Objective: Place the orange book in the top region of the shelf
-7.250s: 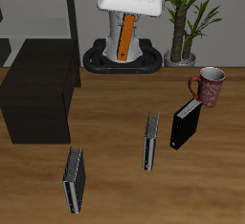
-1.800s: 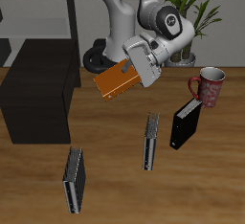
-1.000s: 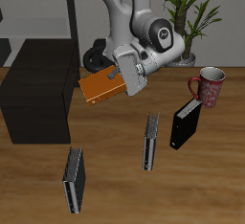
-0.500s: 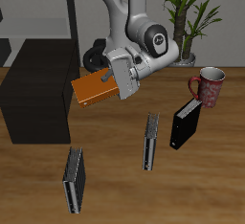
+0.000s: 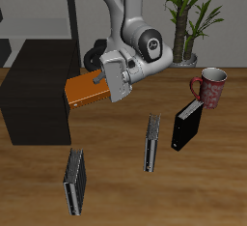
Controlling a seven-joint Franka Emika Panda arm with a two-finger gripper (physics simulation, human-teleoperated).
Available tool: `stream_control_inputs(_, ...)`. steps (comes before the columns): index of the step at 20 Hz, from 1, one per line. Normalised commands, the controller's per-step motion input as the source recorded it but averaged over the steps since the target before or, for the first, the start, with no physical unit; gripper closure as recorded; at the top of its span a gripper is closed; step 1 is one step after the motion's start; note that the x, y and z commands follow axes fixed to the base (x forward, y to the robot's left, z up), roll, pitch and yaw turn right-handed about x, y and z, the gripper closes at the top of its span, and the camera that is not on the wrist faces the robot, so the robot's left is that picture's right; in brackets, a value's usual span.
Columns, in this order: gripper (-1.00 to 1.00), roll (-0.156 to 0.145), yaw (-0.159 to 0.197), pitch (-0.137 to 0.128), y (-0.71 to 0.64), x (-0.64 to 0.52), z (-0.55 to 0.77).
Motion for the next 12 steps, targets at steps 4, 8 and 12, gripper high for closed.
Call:
stream_control_inputs(4, 1.0, -0.049, 0.003, -0.006, -0.25, 0.08, -0.02)
stream_control_inputs(8, 1.0, -0.045, -0.007, 0.008, -0.21, 0.0, 0.0)
stream_control_inputs(12, 1.0, -0.029, -0.021, 0.018, -0.14, 0.01, 0.02)
